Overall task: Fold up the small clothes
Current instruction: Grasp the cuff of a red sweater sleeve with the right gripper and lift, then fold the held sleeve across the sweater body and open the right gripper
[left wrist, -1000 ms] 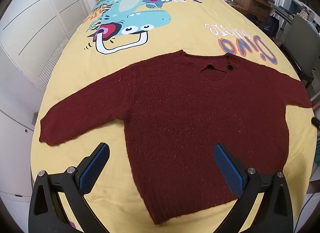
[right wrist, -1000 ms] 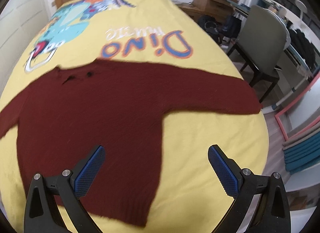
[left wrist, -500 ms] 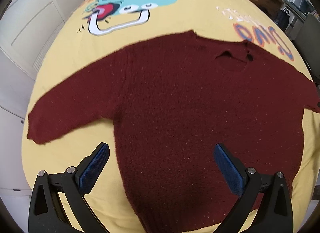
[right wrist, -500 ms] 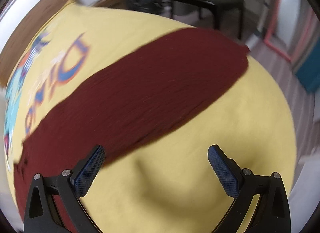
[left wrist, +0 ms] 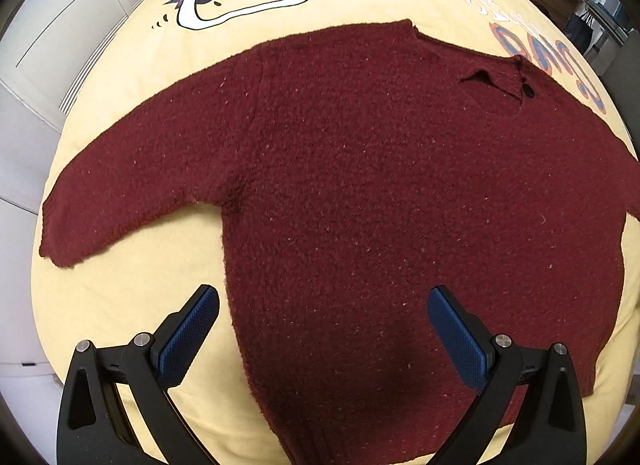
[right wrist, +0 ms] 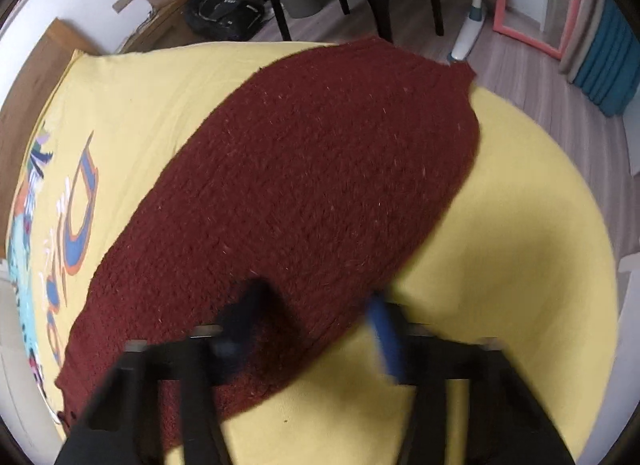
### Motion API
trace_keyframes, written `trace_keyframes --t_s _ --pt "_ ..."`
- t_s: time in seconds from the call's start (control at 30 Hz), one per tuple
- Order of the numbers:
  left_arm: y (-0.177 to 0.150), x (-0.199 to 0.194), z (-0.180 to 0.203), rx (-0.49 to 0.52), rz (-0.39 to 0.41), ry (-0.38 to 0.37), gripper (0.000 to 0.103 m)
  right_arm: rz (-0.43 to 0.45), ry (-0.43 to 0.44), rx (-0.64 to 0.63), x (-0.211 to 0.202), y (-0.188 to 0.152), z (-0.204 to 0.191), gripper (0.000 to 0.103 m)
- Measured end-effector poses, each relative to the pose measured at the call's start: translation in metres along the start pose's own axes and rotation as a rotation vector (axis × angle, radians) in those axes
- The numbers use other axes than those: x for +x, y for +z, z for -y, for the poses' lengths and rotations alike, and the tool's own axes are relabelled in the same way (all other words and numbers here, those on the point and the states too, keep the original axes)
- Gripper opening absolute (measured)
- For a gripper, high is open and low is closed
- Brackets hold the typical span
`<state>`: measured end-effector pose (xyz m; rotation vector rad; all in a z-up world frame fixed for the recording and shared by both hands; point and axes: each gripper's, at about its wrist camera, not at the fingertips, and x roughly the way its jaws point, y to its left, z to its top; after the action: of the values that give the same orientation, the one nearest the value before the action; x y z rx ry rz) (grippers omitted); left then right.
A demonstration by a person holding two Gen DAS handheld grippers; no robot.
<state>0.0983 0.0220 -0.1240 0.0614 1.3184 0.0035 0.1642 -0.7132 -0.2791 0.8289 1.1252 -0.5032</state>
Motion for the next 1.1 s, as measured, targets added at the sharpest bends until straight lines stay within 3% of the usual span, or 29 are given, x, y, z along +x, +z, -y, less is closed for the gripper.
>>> trace_keyframes --t_s 0.23,0.47,0.63,0.87,1.1 --pt "-0.004 -0.003 -0.004 0.009 0.012 -0.039 0.102 0.12 0.026 -0.227 -0.059 -0.006 -0.052 0.011" --pt "-0.002 -0.008 -0.011 0.002 0.042 -0.065 0.102 0.246 0.166 -0.444 -0.139 -0.04 -0.146 0.011" --pt "0.001 -0.011 -0.021 -0.013 0.064 -0.081 0.102 0.278 0.277 -0.567 -0.179 -0.08 -0.219 0.01" --pt "0.008 -0.012 -0.038 -0.014 0.09 -0.082 0.102 0.236 0.396 -0.724 -0.188 -0.148 -0.322 0.01" --pt "0.013 -0.009 -0.053 -0.029 0.099 -0.09 0.102 0.067 0.401 -0.847 -0.133 -0.229 -0.385 0.01"
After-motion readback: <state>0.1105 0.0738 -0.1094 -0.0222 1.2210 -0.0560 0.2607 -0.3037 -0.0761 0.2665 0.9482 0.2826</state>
